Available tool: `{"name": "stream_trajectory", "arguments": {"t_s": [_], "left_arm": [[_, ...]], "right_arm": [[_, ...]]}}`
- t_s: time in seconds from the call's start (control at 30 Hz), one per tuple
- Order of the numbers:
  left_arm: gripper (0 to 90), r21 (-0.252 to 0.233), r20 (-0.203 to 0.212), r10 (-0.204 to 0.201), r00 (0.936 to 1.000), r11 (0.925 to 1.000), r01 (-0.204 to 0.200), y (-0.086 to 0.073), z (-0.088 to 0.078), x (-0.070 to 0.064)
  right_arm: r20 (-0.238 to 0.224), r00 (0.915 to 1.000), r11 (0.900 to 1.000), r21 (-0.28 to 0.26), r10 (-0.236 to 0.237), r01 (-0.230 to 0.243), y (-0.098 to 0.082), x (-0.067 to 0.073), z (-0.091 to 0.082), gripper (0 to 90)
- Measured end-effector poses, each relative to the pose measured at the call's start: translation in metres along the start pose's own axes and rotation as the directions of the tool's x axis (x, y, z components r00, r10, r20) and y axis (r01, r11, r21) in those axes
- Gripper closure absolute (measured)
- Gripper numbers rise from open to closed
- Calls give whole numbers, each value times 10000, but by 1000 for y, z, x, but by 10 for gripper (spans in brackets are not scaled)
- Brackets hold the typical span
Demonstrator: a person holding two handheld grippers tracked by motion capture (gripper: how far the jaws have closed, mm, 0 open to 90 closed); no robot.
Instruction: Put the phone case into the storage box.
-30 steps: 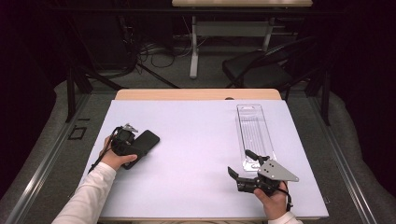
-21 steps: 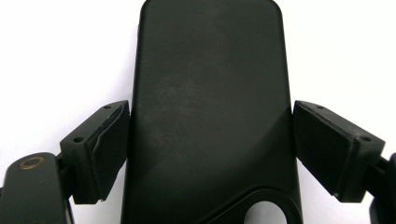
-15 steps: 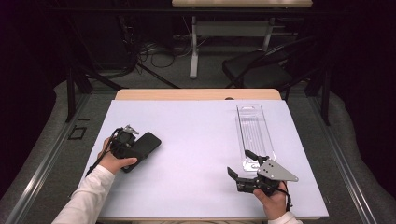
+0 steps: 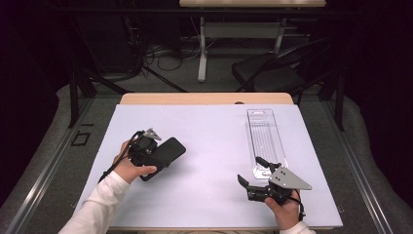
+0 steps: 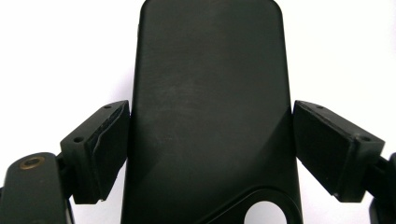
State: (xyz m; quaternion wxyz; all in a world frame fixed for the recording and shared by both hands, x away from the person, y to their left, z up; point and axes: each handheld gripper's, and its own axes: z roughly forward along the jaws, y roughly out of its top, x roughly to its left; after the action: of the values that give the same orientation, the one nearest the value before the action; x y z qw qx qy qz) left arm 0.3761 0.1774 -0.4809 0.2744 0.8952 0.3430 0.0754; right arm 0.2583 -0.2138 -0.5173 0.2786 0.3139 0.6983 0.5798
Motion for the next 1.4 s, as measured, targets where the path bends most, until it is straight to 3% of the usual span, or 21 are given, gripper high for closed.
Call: {"name": "stream_trajectory", "arguments": {"t_s": [0.23,0.53,0.9,1.1,1.4], "left_arm": [[146,-86,440,464,9980,9989,-461,19,1,-25],[146,-175,798,791,9937,9968,-779,38,4,-45],[146,-295,1194,1077,9870,9940,-1049,52,5,-65],[146,-496,1522,1069,9826,9937,-1004,58,2,-75],[147,-419,1759,1275,9761,9917,-1219,60,4,-84]], "right_arm": [[-9,10000,10000,10,-1,1,0,0,0,138],[-13,10000,10000,-6,-1,1,0,0,0,138],[-46,10000,10000,44,-53,53,0,0,1,139],[-37,10000,10000,54,-45,45,0,1,1,138],[-59,9999,9999,24,-140,140,2,2,1,140]]}}
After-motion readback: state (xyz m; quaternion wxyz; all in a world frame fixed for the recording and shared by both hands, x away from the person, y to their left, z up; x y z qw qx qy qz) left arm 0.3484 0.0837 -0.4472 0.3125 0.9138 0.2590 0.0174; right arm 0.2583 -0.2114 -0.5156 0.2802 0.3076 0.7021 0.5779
